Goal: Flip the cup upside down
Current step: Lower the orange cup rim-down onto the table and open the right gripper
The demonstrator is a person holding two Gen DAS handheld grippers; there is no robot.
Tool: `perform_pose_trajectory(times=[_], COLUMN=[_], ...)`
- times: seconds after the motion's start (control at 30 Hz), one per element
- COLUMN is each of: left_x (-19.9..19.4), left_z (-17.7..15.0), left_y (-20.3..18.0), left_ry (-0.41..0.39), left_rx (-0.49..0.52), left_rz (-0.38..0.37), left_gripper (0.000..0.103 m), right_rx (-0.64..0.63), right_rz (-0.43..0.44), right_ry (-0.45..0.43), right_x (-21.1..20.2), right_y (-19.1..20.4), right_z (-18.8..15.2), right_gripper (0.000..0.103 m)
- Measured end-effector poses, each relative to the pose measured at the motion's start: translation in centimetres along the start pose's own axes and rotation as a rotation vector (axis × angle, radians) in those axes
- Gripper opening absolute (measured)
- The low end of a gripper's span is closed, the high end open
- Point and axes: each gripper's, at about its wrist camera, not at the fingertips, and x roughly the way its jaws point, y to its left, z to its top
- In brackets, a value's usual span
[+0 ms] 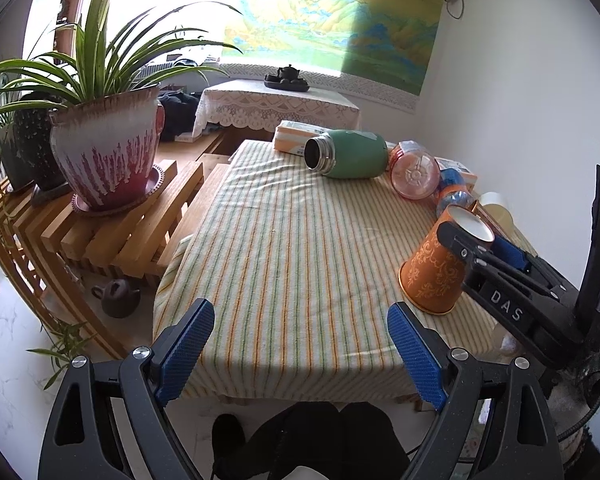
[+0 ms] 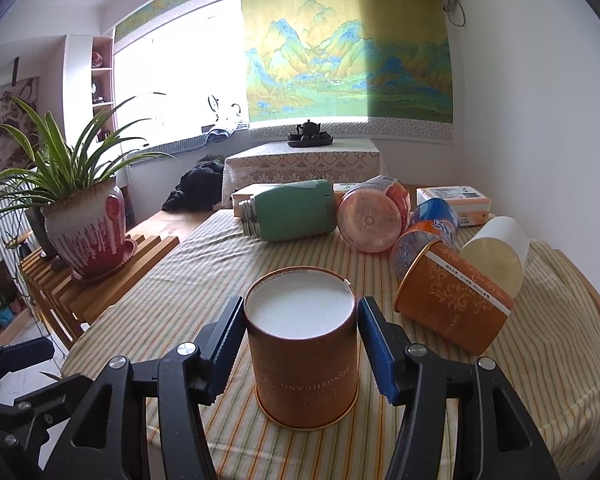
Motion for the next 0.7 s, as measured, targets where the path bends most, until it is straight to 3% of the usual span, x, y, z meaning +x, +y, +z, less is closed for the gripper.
perform_pose_trajectory(times=[0.1, 0.17, 0.5, 0.7], left_x=[-0.2, -0.3, -1.1, -1.6], left_z=[0.0, 0.0, 0.7, 1.3], left_y=[-0.2, -0.4, -1.7, -3.0], left_ry=[-0.004, -0.006, -0.073, -0.127], left_rx=[0.006, 0.013, 0.057, 0.09], left_rz=[-0.001, -0.001, 0.007, 0.013], left_gripper=[0.091, 0.091, 0.092, 0.093], right_rx=[0.001, -0.01, 0.031, 0.047], right_rz=[0.001, 0.0, -0.007, -0.056], right_ry=[-0.018, -0.015, -0.013, -0.014], right_x=[-0.7, -1.0, -4.4, -6.8], right_y=[0.0, 0.2, -1.6, -3.3], right_z=[-0.1, -0.1, -0.2, -0.8], right_gripper=[0.076, 0.079, 0.083, 0.083])
